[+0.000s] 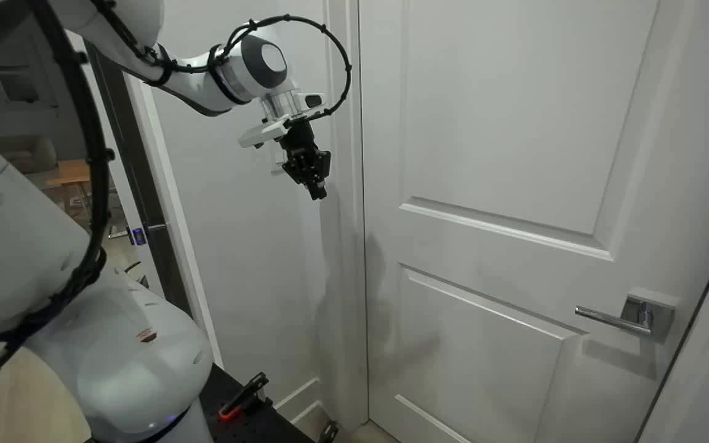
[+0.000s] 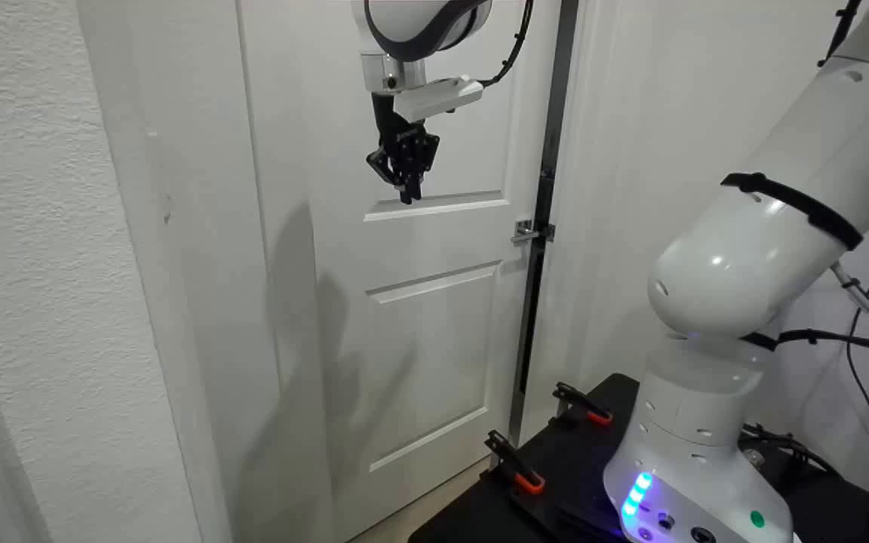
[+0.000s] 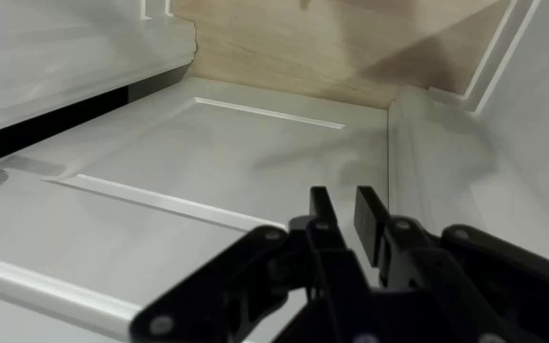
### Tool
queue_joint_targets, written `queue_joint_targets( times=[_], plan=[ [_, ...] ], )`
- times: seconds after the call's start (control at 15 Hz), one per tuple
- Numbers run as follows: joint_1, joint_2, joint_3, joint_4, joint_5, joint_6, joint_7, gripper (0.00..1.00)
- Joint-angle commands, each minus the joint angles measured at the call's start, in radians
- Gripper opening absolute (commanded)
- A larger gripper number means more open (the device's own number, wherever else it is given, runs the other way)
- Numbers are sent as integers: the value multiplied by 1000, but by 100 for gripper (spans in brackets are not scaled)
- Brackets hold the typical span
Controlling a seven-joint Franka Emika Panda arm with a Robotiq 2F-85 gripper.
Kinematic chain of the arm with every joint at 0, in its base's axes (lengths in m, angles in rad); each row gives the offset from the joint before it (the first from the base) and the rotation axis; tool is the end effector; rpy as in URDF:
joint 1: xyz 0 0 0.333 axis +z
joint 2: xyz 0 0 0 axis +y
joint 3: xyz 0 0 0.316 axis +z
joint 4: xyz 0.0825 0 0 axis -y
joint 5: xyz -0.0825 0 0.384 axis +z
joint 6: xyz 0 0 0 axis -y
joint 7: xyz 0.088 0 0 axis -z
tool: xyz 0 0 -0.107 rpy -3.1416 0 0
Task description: Close and open the door.
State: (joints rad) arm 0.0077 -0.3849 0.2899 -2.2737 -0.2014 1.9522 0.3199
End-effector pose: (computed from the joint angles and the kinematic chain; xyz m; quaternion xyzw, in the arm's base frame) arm 0.4274 0.1276 0.5091 0.9887 0.0154 0.0648 0.1344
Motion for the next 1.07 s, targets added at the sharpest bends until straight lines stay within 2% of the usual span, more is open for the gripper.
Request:
queue_joint_targets(
  times=[0.0, 0.33, 0.4, 0.47, 0.53, 0.93, 1.0],
  plan=[
    [30, 4, -26, 3, -11, -5, 9, 22],
    [30, 4, -26, 3, -11, -5, 9, 22],
    [30, 4, -26, 3, -11, -5, 9, 47],
    [20, 14, -22, 9, -40, -5, 22, 47],
    [12, 17, -23, 9, -70, -4, 32, 53],
    [-58, 39, -83, -12, -303, -11, 102, 98],
    [-69, 46, -95, -17, -339, -12, 122, 100]
  ],
)
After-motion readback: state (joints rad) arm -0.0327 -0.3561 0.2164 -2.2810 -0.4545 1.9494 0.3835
